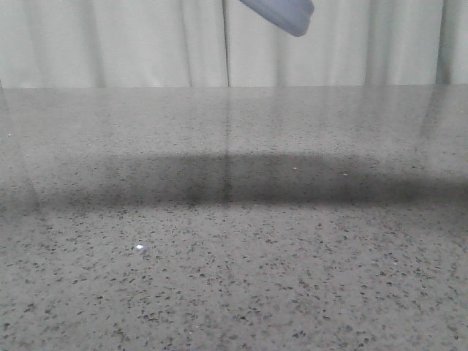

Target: Insert blue slippers together front up

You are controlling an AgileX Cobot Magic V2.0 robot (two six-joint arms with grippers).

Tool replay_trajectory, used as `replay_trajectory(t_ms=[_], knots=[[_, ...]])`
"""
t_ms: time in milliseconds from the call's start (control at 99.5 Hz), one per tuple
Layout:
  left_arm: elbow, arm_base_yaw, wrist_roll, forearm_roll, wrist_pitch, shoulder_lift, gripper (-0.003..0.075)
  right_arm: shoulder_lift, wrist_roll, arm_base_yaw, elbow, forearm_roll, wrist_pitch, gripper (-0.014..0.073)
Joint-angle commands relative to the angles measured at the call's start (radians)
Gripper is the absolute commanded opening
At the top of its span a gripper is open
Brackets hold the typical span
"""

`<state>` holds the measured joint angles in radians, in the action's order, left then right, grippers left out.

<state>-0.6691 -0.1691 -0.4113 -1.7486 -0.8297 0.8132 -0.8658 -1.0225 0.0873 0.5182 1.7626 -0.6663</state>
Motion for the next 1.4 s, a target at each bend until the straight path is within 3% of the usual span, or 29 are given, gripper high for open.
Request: replay_trajectory(t_ms=[0, 111, 342, 734, 955, 1156, 1387], knots=[[-0.016, -0.014, 0.016, -0.022, -0.079, 0.003, 0.0016, 0.015, -0.052, 0.013, 0.044, 0.087, -0.102, 0.0324], [-0.014, -0.014, 0.016, 0.007, -0.041, 0.003, 0.0016, 0.015, -0.069, 0.013, 0.044, 0.082, -0.048, 0.0395], [0.037, -0.014, 0.016, 0.010, 0.024, 0.003, 0.0016, 0.050, -0.069, 0.013, 0.044, 0.018, 0.114, 0.0395], [0.103, -0.014, 0.016, 0.007, 0.122, 0.003, 0.0016, 0.265, -0.184, 0.013, 0.044, 0.010, 0.375, 0.0395], [0.103, -0.014, 0.011, -0.007, 0.147, 0.066, 0.0016, 0.314, -0.199, 0.013, 0.044, 0.010, 0.382, 0.0395], [0.103, -0.014, -0.124, -0.111, 0.117, 0.186, 0.0016, 0.314, -0.199, 0.013, 0.044, 0.010, 0.367, 0.0394], [0.103, -0.014, -0.191, -0.112, 0.124, 0.299, 0.0016, 0.314, -0.199, 0.013, 0.044, 0.010, 0.362, 0.0394]])
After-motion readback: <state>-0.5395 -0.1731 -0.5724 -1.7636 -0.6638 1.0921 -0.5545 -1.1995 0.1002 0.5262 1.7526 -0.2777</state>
